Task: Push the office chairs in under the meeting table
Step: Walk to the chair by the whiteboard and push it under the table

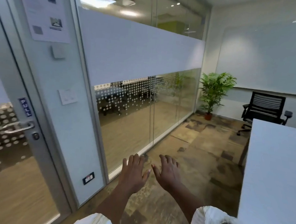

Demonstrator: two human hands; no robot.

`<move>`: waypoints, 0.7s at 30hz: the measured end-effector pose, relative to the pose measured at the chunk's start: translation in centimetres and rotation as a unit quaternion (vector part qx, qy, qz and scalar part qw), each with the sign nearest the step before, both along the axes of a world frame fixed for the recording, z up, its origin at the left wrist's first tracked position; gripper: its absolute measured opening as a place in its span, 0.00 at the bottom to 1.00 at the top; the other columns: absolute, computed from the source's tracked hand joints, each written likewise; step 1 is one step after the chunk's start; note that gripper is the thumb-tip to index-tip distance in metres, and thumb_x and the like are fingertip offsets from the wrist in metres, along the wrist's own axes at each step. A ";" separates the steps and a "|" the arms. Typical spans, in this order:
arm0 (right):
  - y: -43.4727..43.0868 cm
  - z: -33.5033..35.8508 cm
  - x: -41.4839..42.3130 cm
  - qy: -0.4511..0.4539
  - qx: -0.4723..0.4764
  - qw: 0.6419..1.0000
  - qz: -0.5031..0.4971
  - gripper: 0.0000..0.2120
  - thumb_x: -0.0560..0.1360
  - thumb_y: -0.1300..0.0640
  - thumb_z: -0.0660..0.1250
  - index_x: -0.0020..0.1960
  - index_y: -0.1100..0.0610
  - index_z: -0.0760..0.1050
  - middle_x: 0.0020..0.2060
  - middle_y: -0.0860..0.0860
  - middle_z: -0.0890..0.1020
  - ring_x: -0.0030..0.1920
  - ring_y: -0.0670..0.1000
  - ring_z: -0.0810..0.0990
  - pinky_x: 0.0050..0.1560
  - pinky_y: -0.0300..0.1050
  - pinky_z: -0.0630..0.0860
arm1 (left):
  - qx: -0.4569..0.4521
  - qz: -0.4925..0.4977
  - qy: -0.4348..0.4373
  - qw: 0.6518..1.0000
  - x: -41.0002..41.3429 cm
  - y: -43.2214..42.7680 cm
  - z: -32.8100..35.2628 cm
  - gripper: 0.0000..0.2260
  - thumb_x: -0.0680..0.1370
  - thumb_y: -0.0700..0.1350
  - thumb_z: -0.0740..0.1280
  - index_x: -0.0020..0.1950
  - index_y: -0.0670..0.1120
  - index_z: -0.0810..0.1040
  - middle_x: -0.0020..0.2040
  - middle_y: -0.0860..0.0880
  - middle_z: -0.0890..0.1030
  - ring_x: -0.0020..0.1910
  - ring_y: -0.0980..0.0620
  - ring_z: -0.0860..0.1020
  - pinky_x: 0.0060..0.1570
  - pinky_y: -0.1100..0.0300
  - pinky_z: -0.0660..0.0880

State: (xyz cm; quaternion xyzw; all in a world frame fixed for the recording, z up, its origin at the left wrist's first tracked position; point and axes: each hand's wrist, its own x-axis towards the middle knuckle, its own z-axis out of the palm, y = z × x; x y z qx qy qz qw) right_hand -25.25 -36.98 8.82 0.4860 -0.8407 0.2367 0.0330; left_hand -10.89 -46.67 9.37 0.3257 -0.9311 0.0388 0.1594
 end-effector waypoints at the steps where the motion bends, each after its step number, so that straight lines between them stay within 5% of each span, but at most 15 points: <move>1: -1.2 0.0 -1.3 0.001 0.004 1.000 -0.006 0.33 0.76 0.33 0.49 0.71 0.52 0.68 0.68 0.54 0.75 0.68 0.58 0.71 0.66 0.57 0.66 | -0.006 -0.003 0.004 1.000 -1.5 -1.5 -0.1 0.25 0.79 0.63 0.53 0.68 0.49 0.68 0.63 0.46 0.74 0.62 0.44 0.70 0.61 0.41 0.67; 11: -11.3 0.0 -17.5 -0.001 -0.016 0.997 -0.071 0.36 0.75 0.31 0.46 0.72 0.53 0.69 0.67 0.55 0.75 0.66 0.59 0.73 0.64 0.57 0.68 | -0.009 -0.052 -0.032 0.998 -19.0 -13.0 0.0 0.27 0.79 0.64 0.54 0.68 0.47 0.73 0.62 0.46 0.76 0.60 0.43 0.72 0.60 0.42 0.68; 21: -14.1 0.6 -34.6 0.003 -0.002 0.986 -0.168 0.30 0.80 0.34 0.52 0.75 0.51 0.64 0.71 0.53 0.72 0.69 0.56 0.70 0.67 0.55 0.67 | -0.003 -0.141 -0.072 0.987 -37.9 -18.5 1.4 0.31 0.79 0.65 0.44 0.76 0.48 0.61 0.73 0.45 0.66 0.71 0.44 0.64 0.68 0.43 0.60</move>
